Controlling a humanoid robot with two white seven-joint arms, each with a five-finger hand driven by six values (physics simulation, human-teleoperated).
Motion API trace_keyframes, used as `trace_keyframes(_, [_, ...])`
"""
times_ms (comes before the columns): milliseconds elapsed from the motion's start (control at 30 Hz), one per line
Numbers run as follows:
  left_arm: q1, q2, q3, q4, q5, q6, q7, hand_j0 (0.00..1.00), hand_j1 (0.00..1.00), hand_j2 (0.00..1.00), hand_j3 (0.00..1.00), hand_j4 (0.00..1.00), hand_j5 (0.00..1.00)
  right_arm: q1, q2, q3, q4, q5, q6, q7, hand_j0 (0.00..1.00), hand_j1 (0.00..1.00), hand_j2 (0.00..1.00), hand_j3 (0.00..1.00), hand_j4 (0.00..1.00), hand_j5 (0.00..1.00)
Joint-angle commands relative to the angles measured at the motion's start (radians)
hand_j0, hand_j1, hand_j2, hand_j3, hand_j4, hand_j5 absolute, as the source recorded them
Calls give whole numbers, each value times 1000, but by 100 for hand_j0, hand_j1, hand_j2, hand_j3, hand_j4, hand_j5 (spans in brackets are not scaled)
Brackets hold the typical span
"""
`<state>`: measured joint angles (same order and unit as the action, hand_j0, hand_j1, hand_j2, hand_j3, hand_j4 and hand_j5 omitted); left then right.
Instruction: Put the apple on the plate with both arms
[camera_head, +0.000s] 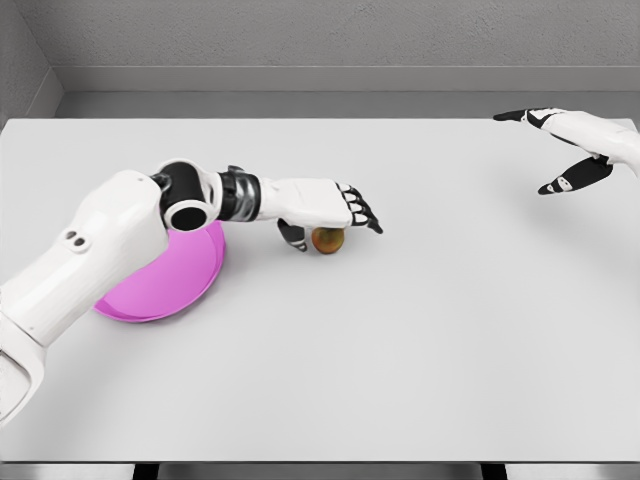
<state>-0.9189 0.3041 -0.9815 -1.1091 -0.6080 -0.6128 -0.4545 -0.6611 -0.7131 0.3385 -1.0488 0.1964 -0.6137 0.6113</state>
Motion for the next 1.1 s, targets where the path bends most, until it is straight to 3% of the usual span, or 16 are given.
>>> trace_keyframes(0, [0, -11, 1, 18, 4, 2, 0, 98, 98, 98, 98, 98, 98, 0, 0, 0, 0, -6, 3, 0, 100, 100, 100, 100, 100, 100])
trace_keyframes(200, [-2, -10, -22, 20, -6, 2, 0, 97, 97, 97, 97, 97, 97, 2, -2, 1, 0, -5, 3, 0, 100, 100, 100, 100, 100, 100])
trace_keyframes(333, [-8, -10, -22, 31, -26, 2, 0, 89, 89, 89, 89, 89, 89, 2, -2, 1, 0, -3, 3, 0, 100, 100, 100, 100, 100, 100])
trace_keyframes(933, [-14, -10, -23, 32, -38, 2, 0, 84, 84, 84, 84, 84, 84, 5, -2, 1, 0, -3, 3, 0, 100, 100, 100, 100, 100, 100])
trace_keyframes(1067, [-14, -10, -23, 32, -39, 2, 0, 77, 77, 77, 77, 77, 77, 5, -2, 1, 0, -2, 3, 0, 100, 100, 100, 100, 100, 100])
